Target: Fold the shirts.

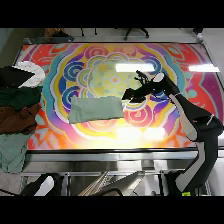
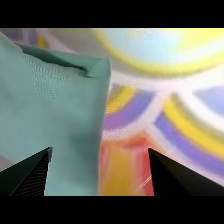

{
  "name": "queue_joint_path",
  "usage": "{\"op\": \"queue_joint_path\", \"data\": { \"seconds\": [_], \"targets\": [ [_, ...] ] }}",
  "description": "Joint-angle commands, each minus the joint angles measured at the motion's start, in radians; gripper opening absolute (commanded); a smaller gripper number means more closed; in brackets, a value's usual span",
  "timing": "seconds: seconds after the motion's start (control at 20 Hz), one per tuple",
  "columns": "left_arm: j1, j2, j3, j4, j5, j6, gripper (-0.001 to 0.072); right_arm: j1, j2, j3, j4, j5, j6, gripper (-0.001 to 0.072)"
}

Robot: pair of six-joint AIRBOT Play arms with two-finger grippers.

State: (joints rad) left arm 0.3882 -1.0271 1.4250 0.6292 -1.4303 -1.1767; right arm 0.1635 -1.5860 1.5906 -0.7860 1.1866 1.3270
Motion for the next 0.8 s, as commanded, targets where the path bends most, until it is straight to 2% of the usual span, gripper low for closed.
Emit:
{"op": "queue_joint_path", "data": {
  "seconds": [0.0,0.2,0.25,0.3,0.35,0.4,0.45,0.6,0.75],
  "targets": [
    [0.001,0.001,0.0,-0.002,-0.011,-0.002,0.0015,0.002,-0.069,-0.018,0.142,0.015,-0.078,0.0698],
    [0.001,0.001,0.0,-0.001,-0.02,-0.002,0.0014,0.041,-0.123,-0.017,0.203,0.016,-0.102,0.0693],
    [0.001,0.001,0.0,-0.001,-0.023,-0.001,0.0014,0.054,-0.128,-0.017,0.237,0.016,-0.129,0.0663],
    [0.001,0.001,0.0,-0.001,-0.029,-0.001,0.0014,0.065,-0.127,-0.016,0.287,0.016,-0.175,0.0463],
    [0.001,0.001,0.0,-0.001,-0.033,-0.001,0.0015,0.068,-0.124,-0.013,0.349,0.023,-0.22,0.0311],
    [0.001,0.001,0.0,-0.001,-0.035,-0.001,0.0014,0.067,-0.117,-0.004,0.406,0.035,-0.254,0.0129],
    [0.001,0.001,0.0,-0.001,-0.035,-0.001,0.0015,0.06,-0.103,0.004,0.42,0.029,-0.258,0.0019],
    [0.001,0.001,0.0,-0.002,-0.032,-0.002,0.0014,-0.034,-0.016,0.015,0.379,-0.045,-0.243,0.0017],
    [0.001,0.001,0.0,-0.001,-0.031,-0.001,0.0015,-0.223,0.094,0.014,0.165,-0.075,-0.112,0.0017]
  ]
}}
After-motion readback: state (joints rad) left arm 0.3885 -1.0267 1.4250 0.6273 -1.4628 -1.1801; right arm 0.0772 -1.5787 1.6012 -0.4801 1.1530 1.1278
